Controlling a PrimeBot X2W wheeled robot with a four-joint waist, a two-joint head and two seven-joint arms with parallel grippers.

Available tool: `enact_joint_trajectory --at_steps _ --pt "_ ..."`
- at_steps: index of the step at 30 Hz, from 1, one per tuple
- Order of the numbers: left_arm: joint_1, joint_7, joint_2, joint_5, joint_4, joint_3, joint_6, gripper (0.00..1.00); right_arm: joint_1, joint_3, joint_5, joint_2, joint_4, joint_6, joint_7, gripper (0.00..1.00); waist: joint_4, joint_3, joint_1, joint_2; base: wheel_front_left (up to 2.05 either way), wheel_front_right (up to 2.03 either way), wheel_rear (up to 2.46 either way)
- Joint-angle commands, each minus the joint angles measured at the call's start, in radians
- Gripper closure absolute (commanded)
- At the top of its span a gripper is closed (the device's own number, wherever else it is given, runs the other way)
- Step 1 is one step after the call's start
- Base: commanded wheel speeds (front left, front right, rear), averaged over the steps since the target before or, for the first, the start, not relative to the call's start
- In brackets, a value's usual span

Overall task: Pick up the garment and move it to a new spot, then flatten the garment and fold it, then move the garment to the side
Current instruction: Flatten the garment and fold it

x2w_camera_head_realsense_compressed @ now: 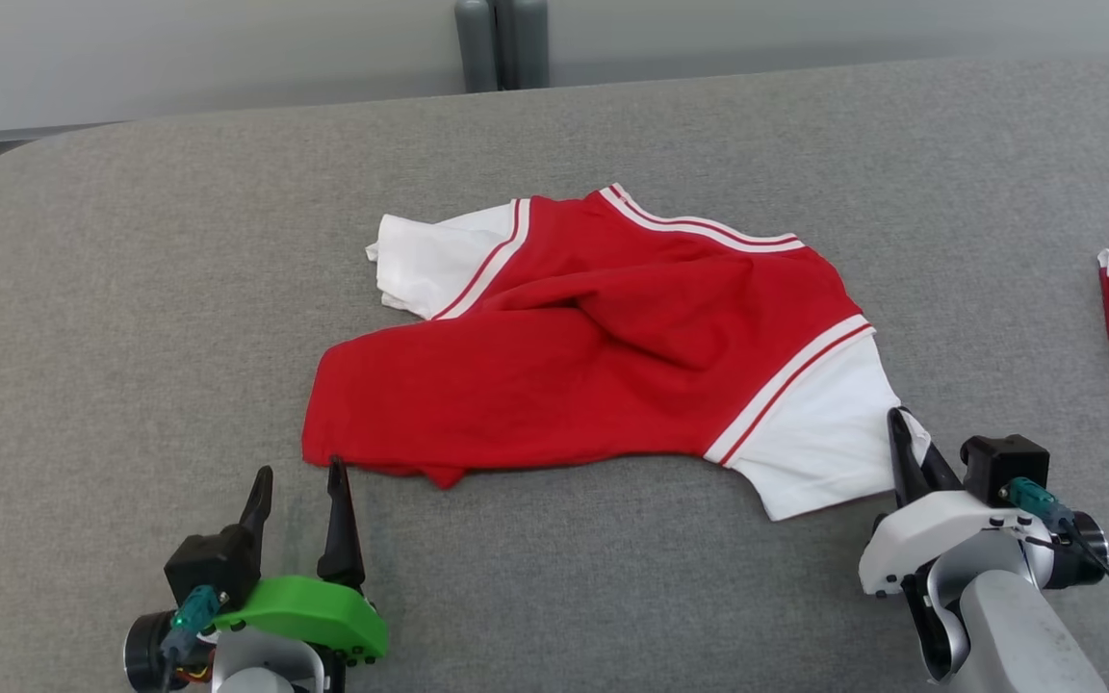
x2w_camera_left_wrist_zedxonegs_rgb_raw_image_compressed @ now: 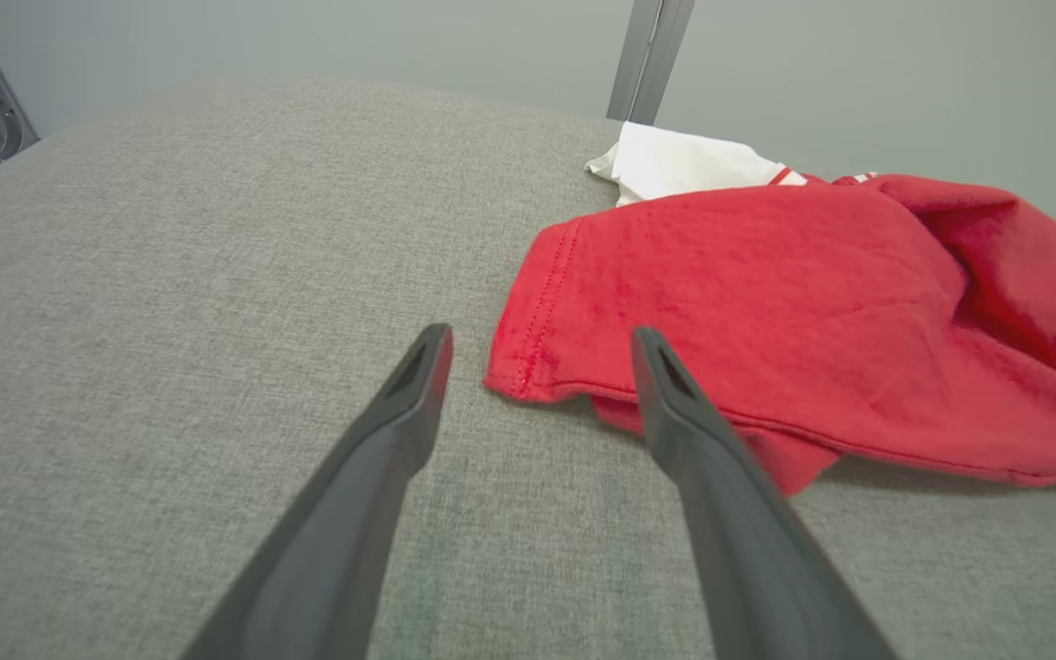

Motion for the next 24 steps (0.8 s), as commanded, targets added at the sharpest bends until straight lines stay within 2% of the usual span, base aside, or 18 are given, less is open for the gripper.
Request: enact_joint_trajectory --at_steps 1,14,15,16,18,24 --pt "-0.020 0.000 0.004 -0.020 0.010 0.005 0.001 0.00 0.011 -0.004 0.011 -0.002 -0.009 0.000 -0.003 1.00 -0.017 0.007 0.0000 -0.0001 0.00 0.00 0.00" --pt "-0.103 0.001 0.005 -0.080 0.215 0.020 -0.005 0.00 0.001 0.030 0.049 -0.002 -0.051 0.000 -0.003 1.00 -0.083 0.048 0.0000 -0.0001 0.00 0.00 0.00" --pt "-0.109 0.001 0.004 -0.080 0.222 0.020 -0.006 0.16 0.000 0.033 0.051 -0.002 -0.053 0.000 -0.003 1.00 -0.083 0.049 0.0000 -0.0001 0.00 0.00 0.00" --pt "-0.113 0.001 0.004 -0.078 0.231 0.017 -0.009 0.55 0.001 0.035 0.051 -0.002 -0.054 0.000 -0.003 1.00 -0.083 0.051 0.0000 -0.0001 0.00 0.00 0.00" --pt "-0.118 0.001 0.004 -0.076 0.242 0.015 -0.009 1.00 0.001 0.038 0.055 -0.002 -0.057 0.000 -0.003 1.00 -0.081 0.053 0.0000 -0.0001 0.00 0.00 0.00" --pt "-0.114 0.001 0.004 -0.053 0.206 0.009 -0.023 1.00 0.002 0.031 0.067 -0.002 -0.077 0.000 -0.003 1.00 -0.065 0.037 0.0000 -0.0001 0.00 0.00 0.00"
